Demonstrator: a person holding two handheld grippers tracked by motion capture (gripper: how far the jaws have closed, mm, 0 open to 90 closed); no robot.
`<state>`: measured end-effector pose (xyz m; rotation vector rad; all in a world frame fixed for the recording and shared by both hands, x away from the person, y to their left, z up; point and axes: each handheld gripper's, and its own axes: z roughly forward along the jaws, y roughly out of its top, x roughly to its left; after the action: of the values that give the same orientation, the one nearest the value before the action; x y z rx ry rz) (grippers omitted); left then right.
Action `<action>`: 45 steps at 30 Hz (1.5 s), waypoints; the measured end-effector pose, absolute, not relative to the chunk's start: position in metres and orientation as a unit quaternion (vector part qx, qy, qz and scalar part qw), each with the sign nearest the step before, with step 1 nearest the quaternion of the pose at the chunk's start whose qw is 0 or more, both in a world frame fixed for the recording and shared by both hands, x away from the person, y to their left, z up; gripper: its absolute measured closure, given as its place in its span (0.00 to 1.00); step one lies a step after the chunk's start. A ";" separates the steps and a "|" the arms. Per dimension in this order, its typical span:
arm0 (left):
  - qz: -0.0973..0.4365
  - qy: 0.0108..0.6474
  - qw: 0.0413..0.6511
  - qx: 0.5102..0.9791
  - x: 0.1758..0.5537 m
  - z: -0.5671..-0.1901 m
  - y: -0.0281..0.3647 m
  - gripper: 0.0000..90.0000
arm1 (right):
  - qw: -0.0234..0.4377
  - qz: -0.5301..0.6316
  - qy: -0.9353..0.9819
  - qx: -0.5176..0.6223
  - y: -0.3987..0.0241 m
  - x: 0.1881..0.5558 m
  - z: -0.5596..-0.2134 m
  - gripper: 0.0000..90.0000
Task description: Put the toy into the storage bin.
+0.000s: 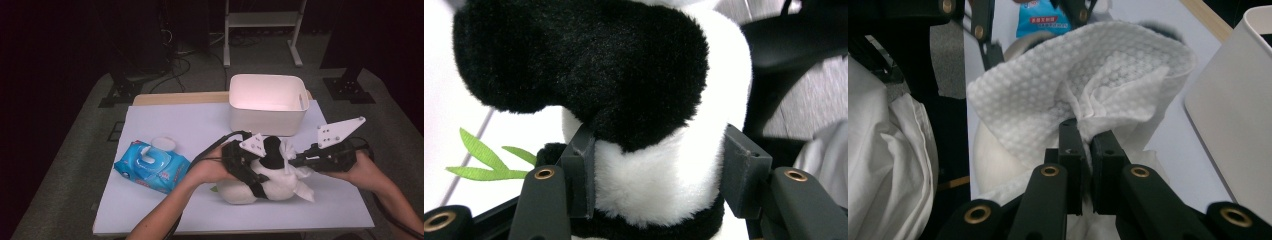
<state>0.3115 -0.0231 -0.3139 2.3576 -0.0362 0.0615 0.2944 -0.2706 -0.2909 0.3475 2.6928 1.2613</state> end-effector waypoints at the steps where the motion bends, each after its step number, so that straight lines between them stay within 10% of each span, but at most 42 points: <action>1: 0.025 -0.016 0.377 0.926 0.311 -0.315 -0.027 0.47 | 0.077 0.422 0.896 0.114 -0.270 0.295 -0.290 0.94; 19: 0.032 0.012 0.350 0.936 0.317 -0.331 -0.037 0.32 | 0.039 0.413 0.889 0.193 -0.320 0.292 -0.343 0.94; 45: 0.027 0.045 0.377 0.925 0.320 -0.334 -0.001 0.22 | 0.046 0.393 0.904 0.161 -0.298 0.292 -0.333 0.94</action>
<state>0.3203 -0.0014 -0.3339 2.3657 0.1158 0.0697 0.2922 -0.2982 -0.3326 0.4920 2.7596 1.1994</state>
